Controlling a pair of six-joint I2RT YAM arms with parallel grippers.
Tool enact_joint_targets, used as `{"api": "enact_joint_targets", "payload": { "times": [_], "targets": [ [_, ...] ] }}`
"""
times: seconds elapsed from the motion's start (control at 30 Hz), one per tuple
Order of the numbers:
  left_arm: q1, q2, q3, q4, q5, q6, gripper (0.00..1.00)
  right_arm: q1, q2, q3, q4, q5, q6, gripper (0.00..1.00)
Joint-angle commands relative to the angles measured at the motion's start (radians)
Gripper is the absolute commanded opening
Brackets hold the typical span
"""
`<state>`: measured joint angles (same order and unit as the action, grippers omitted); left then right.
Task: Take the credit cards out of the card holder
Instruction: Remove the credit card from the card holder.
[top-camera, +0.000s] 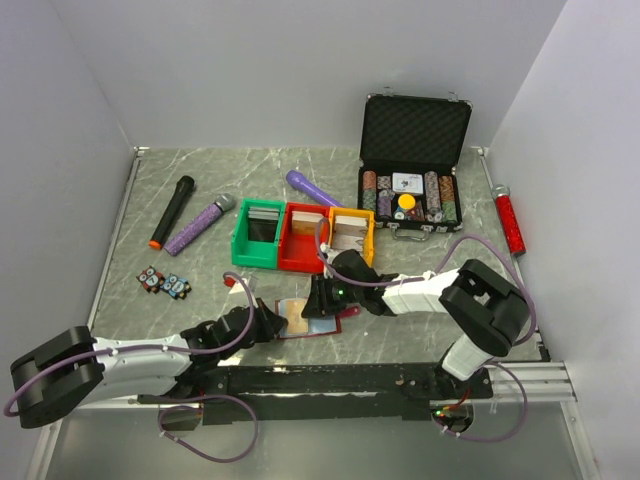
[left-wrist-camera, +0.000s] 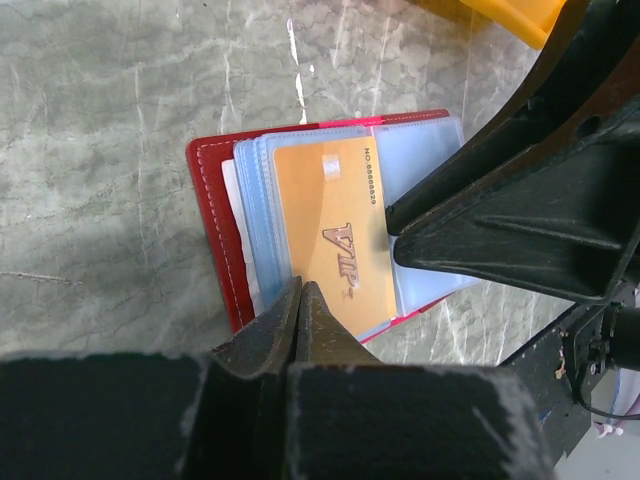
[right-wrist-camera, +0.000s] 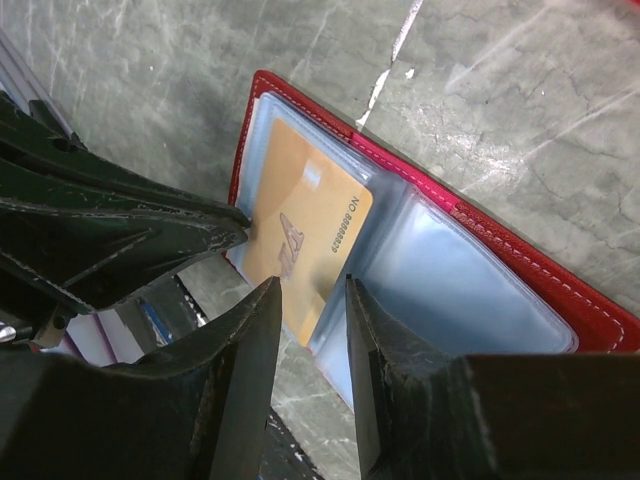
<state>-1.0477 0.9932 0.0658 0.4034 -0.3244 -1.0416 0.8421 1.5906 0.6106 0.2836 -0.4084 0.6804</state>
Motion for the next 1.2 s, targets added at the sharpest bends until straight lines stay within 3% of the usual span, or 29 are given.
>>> {"api": "enact_joint_targets", "payload": {
  "times": [0.0,0.67,1.17],
  "targets": [
    [0.003,0.018,0.003,-0.035,-0.036,-0.021,0.01,0.005,0.014,0.025,0.026,0.006,0.011,0.4],
    [0.003,0.196,0.046,0.006,0.008,-0.031,0.01,0.003,-0.004,-0.012,0.075,-0.01,0.022,0.39],
    [0.003,0.167,0.029,-0.023,-0.015,-0.054,0.01,-0.008,-0.021,-0.032,0.086,-0.009,0.034,0.12]
  ]
}}
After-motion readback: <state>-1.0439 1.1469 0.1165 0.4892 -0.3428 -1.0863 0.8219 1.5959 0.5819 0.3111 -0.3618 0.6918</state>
